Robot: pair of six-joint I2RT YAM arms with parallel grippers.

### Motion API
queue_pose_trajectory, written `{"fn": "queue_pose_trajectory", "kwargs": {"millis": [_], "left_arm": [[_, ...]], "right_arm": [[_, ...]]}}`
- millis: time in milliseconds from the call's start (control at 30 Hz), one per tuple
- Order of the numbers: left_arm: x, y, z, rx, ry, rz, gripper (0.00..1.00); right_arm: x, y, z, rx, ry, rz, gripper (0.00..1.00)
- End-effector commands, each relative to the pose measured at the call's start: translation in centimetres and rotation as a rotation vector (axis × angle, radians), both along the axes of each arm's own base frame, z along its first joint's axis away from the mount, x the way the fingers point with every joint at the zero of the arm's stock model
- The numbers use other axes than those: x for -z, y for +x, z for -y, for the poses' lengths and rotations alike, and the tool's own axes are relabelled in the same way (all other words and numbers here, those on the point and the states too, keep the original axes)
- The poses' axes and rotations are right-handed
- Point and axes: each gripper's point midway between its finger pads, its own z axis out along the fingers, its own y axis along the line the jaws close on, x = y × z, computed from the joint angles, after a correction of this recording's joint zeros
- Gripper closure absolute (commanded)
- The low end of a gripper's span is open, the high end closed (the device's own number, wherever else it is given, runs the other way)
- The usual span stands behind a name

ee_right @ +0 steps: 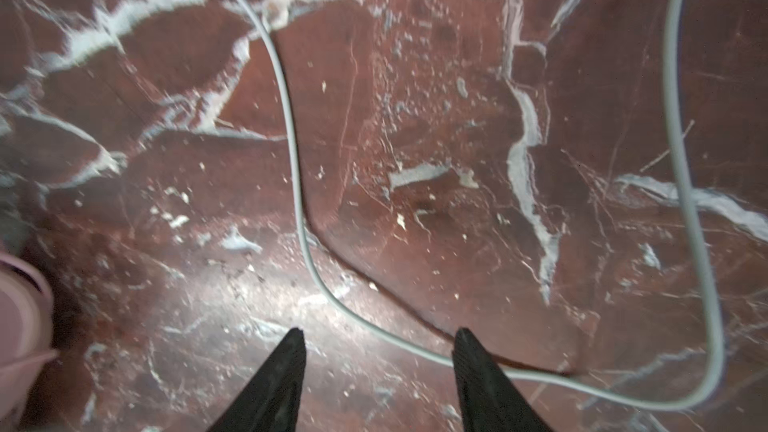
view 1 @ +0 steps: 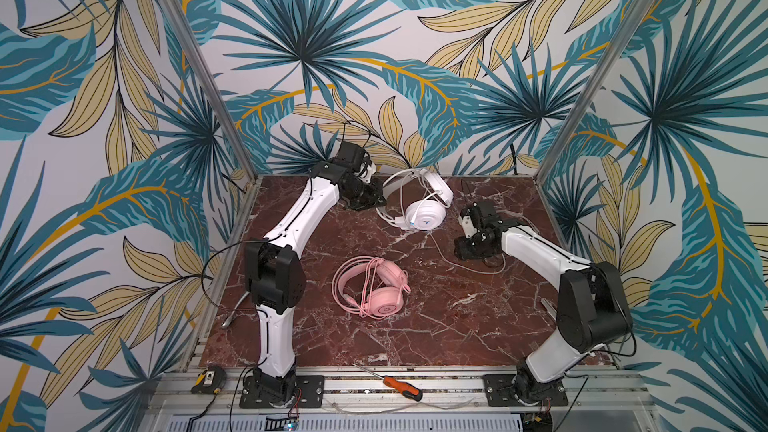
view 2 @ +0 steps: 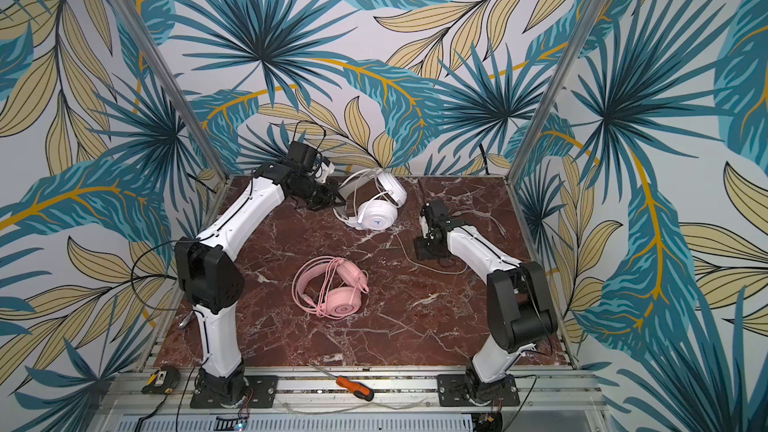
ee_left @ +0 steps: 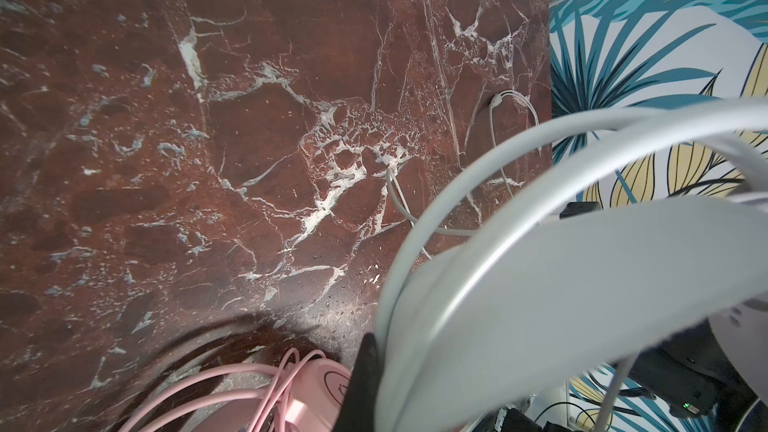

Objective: Wrap the headphones
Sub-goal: 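Reach the right gripper down to the grey cable on the table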

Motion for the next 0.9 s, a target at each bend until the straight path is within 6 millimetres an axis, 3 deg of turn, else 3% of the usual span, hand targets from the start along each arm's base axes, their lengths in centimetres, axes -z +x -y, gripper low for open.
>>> {"fn": "queue_pose_trajectory", "kwargs": {"millis": [0, 233, 467, 600, 867], "left_arm": [[-1.9, 0.6, 0.9, 0.011, -0.071, 0.038, 1.00], [-2.0, 0.7, 0.7, 0.002, -0.074, 0.036, 1.00], [-2.3, 0.8, 0.2, -0.009, -0.071, 0.043, 1.00], [-2.2, 0.9, 0.2, -0.010, -0.072, 0.040, 1.00], [-2.1, 1.2, -0.3, -0.023, -0.072, 0.038, 1.00]], "right_arm": [[2.4, -3.7, 1.9, -0.118, -0.151, -0.220, 0.41], [3.9, -2.1, 0.9, -0.218, -0.141, -0.234, 0.42], [5.2, -0.9, 1.5, -0.241, -0.204, -0.241, 0.47], [6.0, -0.4, 0.9, -0.251, -0.177, -0.224, 0.51], [7.8, -1.7, 0.2, -0.265, -0.143, -0.287, 0.74]]}}
